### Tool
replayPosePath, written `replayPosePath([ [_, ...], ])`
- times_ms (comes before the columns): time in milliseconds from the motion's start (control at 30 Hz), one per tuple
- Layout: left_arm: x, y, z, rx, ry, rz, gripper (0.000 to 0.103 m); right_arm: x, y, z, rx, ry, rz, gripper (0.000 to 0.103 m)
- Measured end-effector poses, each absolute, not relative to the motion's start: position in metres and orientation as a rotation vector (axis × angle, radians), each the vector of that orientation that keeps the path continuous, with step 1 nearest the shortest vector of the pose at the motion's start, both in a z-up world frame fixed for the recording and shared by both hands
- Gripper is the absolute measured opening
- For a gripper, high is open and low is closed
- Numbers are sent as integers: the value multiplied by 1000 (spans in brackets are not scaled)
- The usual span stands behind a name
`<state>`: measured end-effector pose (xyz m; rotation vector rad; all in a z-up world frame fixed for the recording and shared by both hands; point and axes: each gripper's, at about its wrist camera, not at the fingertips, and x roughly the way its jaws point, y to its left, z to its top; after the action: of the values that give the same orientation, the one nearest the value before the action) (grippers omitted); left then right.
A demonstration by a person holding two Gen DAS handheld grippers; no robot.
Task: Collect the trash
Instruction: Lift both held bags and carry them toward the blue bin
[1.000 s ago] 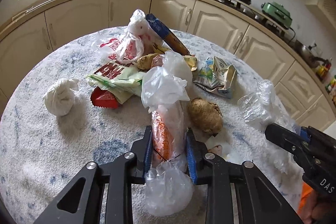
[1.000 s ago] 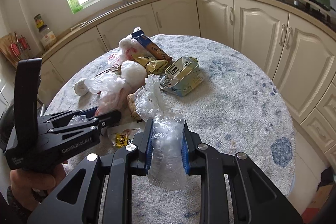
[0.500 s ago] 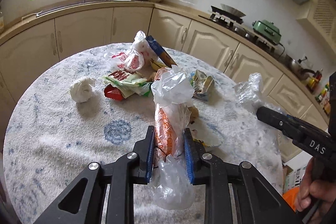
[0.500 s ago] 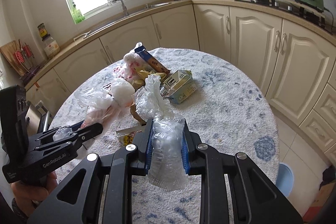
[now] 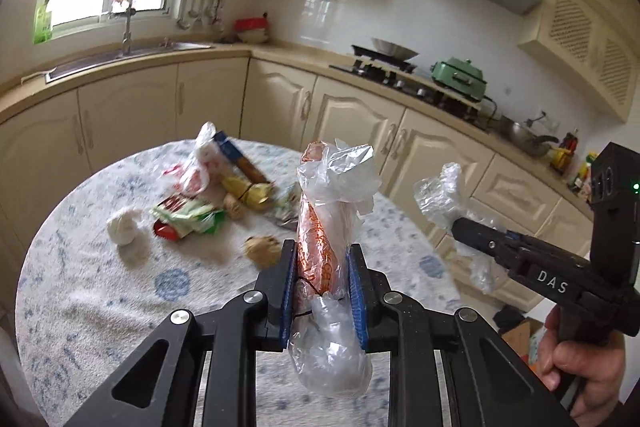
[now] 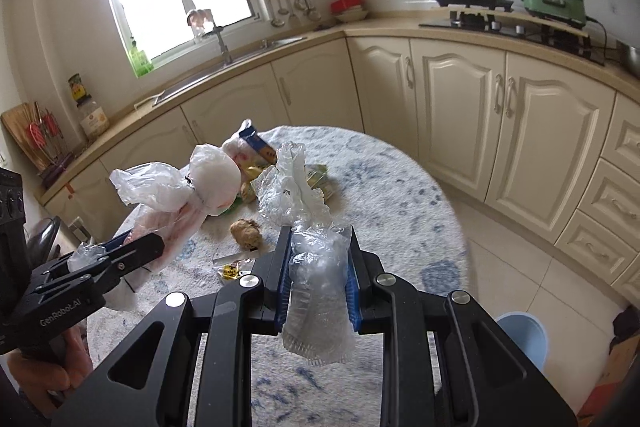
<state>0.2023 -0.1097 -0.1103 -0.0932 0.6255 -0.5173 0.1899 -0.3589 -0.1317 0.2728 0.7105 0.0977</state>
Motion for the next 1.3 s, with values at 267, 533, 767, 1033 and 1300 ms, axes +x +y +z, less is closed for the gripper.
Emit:
replayPosePath([
  [267, 187, -153, -86, -64, 593, -624, 17, 162, -398, -107, 290, 641, 30, 23],
  [533, 202, -228, -116, 43, 661, -664, 10, 140, -445, -112, 329, 637, -57, 22],
  [767, 214, -257, -167, 173, 828, -654, 13, 138, -462, -153, 376, 718, -68, 22],
  [1033, 211, -271, -170, 252, 818, -720, 26, 140, -462, -175, 404, 759, -60, 22],
  [1300, 211, -277, -190, 300, 850, -700, 32, 134, -465, -170, 403, 751, -71, 23],
])
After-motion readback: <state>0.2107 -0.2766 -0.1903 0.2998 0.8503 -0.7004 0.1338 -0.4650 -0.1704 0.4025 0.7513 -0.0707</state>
